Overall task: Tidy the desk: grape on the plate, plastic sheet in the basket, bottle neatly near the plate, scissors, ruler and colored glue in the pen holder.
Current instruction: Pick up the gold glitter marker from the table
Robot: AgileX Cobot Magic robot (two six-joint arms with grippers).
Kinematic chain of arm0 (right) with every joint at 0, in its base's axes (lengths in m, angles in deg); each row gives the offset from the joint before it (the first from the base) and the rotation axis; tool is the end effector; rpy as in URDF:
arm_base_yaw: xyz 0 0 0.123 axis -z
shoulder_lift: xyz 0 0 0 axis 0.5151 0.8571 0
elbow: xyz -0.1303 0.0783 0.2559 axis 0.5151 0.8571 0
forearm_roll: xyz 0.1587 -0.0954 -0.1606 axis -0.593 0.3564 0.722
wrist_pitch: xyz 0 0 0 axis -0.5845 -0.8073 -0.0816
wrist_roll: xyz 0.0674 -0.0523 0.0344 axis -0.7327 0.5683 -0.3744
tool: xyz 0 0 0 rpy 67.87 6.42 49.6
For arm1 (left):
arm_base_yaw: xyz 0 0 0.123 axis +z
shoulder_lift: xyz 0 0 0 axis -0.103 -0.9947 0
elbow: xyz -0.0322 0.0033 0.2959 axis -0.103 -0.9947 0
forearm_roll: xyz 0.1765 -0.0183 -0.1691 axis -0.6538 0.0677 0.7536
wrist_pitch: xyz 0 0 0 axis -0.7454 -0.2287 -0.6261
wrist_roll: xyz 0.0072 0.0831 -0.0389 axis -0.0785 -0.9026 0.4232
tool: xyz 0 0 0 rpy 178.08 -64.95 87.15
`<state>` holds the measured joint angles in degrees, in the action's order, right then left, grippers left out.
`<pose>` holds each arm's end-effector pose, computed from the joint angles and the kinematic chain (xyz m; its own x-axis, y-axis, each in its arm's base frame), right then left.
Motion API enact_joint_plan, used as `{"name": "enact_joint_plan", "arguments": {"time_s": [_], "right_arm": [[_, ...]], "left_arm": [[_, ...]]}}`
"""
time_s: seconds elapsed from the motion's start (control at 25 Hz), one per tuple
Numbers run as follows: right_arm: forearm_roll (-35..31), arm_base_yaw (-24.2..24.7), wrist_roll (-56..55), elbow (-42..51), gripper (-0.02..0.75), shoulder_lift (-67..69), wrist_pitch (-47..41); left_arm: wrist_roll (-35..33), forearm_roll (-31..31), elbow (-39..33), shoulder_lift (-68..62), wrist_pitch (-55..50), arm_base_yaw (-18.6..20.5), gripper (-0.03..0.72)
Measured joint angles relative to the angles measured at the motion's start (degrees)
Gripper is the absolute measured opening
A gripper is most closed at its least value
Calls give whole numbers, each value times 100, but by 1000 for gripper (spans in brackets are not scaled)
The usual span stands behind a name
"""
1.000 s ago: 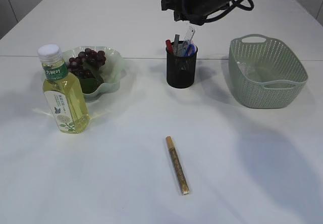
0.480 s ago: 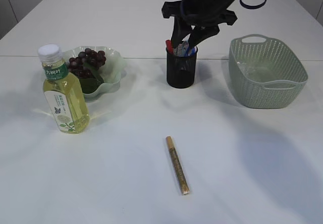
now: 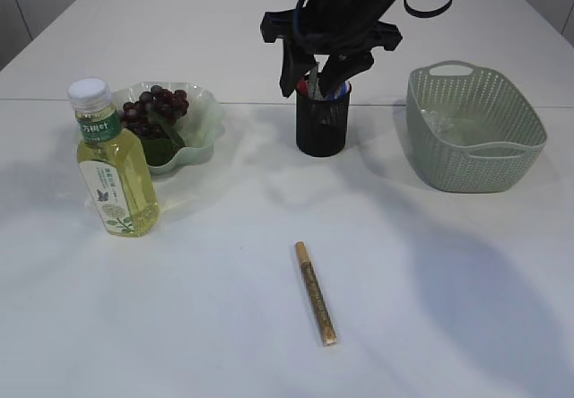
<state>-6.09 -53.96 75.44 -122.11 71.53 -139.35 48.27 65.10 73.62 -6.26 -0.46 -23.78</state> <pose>0.4277 0.2021 0.3071 -0.8905 -0.2502 -0.3800 -0.3560 0.9033 0.2393 0.2472 -0.1284 0.4455 -0.7251 0.3481 -0.5942 0.3899 0.9187 0.0624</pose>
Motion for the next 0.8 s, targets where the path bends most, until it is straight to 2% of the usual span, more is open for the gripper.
{"name": "enact_joint_plan", "arguments": {"time_s": [0.16, 0.36, 0.52, 0.68, 0.8], "right_arm": [[17, -96, -52, 411, 437, -246, -10], [51, -106, -154, 1492, 437, -736, -10], [-296, -106, -201, 2321, 432, -892, -10], [-619, -106, -210, 2694, 428, -901, 1], [-392, -106, -210, 2706, 428, -901, 23]], "left_arm": [[0, 0, 0, 0, 0, 0, 309], [0, 0, 0, 0, 0, 0, 309], [0, 0, 0, 0, 0, 0, 309], [0, 0, 0, 0, 0, 0, 309], [0, 0, 0, 0, 0, 0, 309]]}}
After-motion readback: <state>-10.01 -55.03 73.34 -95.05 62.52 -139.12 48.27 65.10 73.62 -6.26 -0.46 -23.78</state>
